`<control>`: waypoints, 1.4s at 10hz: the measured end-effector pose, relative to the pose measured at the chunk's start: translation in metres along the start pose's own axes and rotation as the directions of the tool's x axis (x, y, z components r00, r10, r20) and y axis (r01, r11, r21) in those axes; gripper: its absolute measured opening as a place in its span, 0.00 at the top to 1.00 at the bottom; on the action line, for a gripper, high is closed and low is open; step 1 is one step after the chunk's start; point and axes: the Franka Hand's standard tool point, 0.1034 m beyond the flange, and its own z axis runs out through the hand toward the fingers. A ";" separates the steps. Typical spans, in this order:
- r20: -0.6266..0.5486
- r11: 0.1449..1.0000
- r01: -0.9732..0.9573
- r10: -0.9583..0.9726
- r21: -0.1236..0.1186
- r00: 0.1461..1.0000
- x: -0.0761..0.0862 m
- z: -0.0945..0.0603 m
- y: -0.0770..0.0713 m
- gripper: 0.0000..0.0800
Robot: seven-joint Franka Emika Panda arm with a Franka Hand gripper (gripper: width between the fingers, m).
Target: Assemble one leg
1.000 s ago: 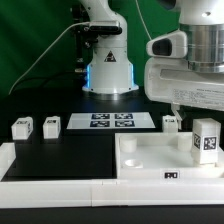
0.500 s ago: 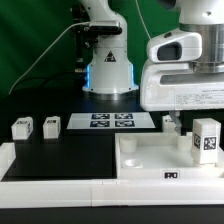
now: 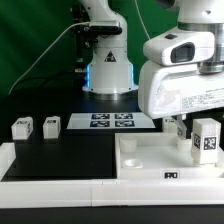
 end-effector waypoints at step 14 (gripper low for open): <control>0.006 0.649 -0.761 0.761 0.005 0.649 0.000 0.001 -0.004 0.63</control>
Offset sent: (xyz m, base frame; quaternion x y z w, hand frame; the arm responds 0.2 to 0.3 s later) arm 0.0000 0.0000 0.0000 0.0000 0.0000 0.0000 1.0000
